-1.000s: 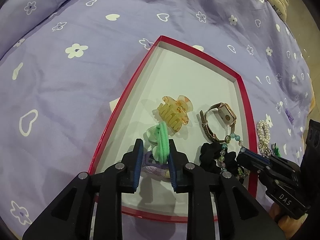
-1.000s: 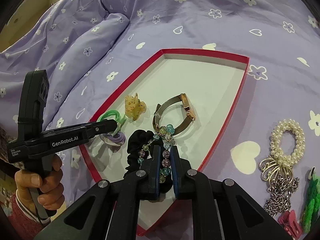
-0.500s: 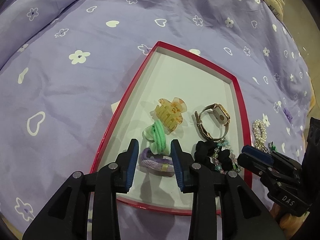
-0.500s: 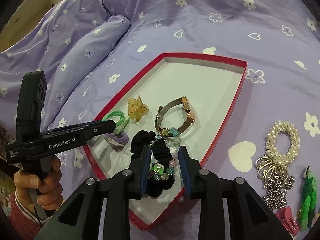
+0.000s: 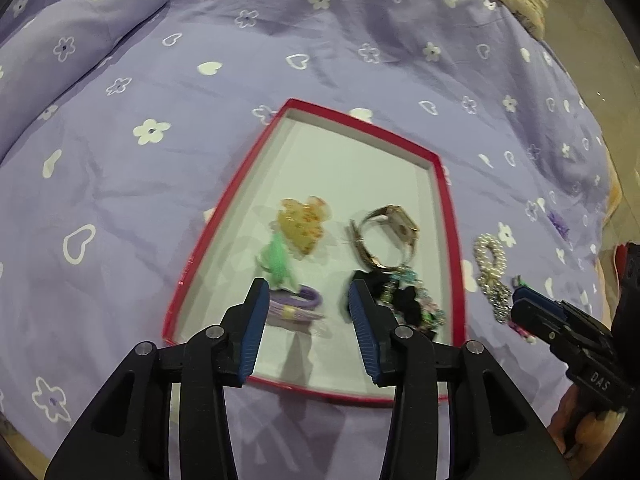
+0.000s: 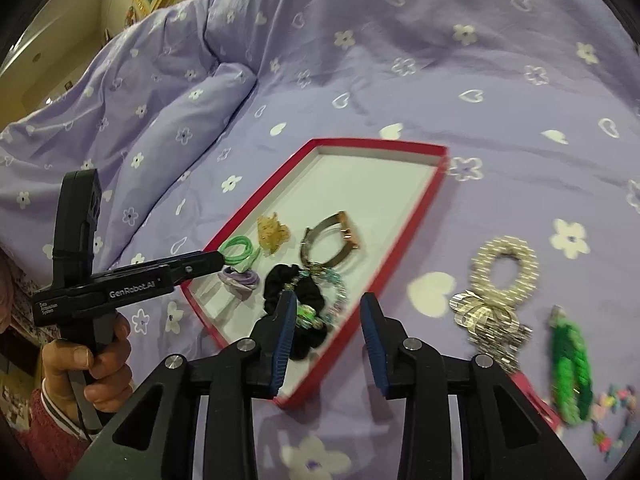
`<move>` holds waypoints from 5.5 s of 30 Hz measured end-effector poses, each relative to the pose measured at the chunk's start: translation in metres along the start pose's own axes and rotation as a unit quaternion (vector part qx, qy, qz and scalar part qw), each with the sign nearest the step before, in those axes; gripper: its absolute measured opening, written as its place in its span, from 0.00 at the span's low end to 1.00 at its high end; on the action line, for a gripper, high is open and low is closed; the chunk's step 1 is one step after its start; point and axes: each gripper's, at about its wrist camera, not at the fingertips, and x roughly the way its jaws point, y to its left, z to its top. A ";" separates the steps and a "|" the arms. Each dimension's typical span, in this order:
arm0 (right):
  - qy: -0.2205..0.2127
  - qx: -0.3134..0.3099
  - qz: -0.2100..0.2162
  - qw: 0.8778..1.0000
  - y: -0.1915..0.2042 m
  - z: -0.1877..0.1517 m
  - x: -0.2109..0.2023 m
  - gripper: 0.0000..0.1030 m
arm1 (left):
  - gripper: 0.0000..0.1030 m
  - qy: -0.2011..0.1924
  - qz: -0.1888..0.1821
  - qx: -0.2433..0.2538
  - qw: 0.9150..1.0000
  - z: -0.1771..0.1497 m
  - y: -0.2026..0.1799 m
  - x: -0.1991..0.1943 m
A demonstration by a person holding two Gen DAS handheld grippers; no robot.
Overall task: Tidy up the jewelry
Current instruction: 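Place the green hair tie and beaded bracelet in the tray, opening both tools, then grasp the green braided hair tie with the left tool while the right tool grasps the pastel beaded bracelet, then carry both items into the red tray and open both tools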
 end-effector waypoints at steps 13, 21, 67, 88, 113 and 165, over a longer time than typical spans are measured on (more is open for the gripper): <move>-0.031 0.056 -0.061 0.996 -0.064 -0.035 -0.072 0.41 | 0.46 0.005 -0.043 0.038 0.998 -0.018 -0.061 -0.009; -0.049 0.094 -0.102 0.989 -0.102 -0.061 -0.113 0.44 | 0.49 0.022 -0.065 0.073 0.995 -0.033 -0.105 -0.002; 0.013 0.076 -0.162 0.984 -0.185 -0.084 -0.093 0.21 | 0.15 0.105 -0.094 0.244 0.959 -0.033 -0.272 0.108; -0.063 0.080 -0.118 0.988 -0.150 -0.054 -0.128 0.12 | 0.09 0.036 -0.136 0.170 0.975 -0.016 -0.221 0.035; -0.059 0.000 -0.032 0.998 -0.040 -0.006 -0.076 0.12 | 0.09 -0.029 -0.075 0.046 0.996 -0.003 -0.068 -0.022; 0.058 -0.023 0.033 0.998 0.019 0.004 0.070 0.17 | 0.13 0.007 0.010 -0.025 1.000 -0.004 0.038 0.025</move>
